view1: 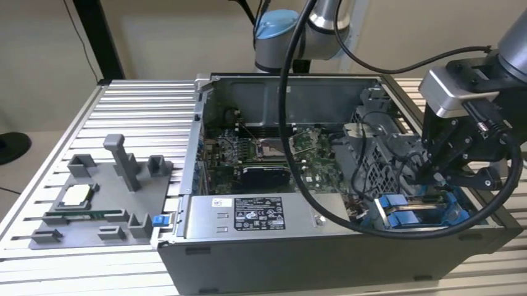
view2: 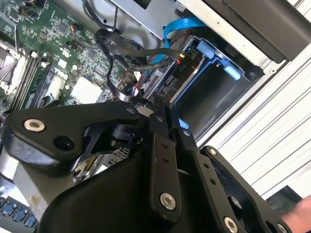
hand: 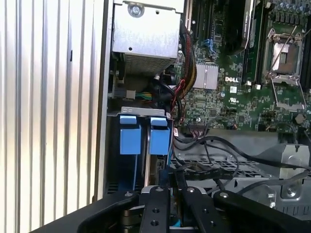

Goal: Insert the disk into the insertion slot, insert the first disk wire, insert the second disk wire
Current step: 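Insert the second disk wire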

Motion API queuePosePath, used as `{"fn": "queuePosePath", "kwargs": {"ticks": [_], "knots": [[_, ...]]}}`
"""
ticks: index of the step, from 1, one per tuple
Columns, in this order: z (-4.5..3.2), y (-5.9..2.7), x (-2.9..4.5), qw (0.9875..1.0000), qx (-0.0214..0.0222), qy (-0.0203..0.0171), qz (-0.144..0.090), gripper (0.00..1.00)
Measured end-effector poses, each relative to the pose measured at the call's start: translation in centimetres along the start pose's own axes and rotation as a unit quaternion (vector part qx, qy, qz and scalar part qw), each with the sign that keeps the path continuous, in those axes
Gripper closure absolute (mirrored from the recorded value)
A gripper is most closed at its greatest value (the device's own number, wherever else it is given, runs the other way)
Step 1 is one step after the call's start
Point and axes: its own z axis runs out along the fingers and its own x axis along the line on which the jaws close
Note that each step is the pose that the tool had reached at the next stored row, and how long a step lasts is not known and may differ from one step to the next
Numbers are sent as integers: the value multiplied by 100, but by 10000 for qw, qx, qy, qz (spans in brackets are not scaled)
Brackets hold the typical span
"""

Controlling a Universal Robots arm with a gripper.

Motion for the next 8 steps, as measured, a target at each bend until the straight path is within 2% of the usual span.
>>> {"fn": "queuePosePath", "kwargs": {"ticks": [6,8], "knots": [[52,1,8,10000,91,4,-15,100],[69,3,11,9999,147,7,-23,100]]}}
